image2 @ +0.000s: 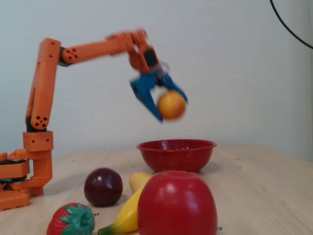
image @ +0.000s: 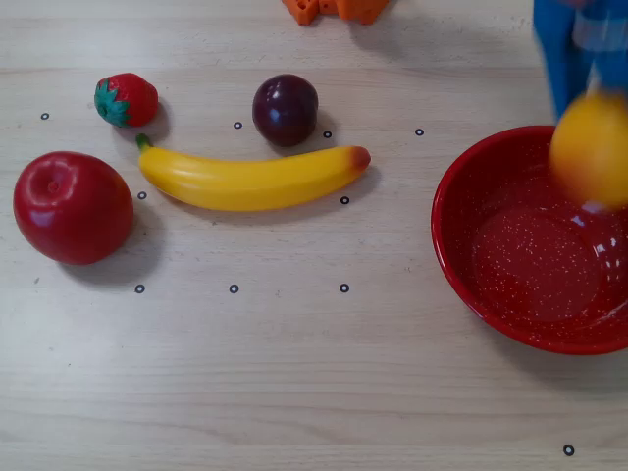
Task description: Put the peach in the red bowl.
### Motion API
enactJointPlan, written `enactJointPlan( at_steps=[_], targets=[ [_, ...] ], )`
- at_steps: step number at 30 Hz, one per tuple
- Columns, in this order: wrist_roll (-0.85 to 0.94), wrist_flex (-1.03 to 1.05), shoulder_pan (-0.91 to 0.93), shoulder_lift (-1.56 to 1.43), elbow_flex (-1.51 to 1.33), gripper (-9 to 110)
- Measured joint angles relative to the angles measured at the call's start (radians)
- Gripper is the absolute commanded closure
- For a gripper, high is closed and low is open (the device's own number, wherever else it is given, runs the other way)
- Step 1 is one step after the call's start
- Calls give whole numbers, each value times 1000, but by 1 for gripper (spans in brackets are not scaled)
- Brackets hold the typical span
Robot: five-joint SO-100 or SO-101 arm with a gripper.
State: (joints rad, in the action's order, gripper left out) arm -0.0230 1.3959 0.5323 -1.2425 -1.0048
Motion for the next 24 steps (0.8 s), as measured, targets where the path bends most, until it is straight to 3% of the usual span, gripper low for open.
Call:
enactJointPlan(
  at_steps=[14, 18, 24],
  targets=[
    [-112, -235, 0, 247, -83, 100],
    [-153, -265, 3, 247, -140, 68],
    [-146, -262, 0, 256, -153, 56]
  ],
)
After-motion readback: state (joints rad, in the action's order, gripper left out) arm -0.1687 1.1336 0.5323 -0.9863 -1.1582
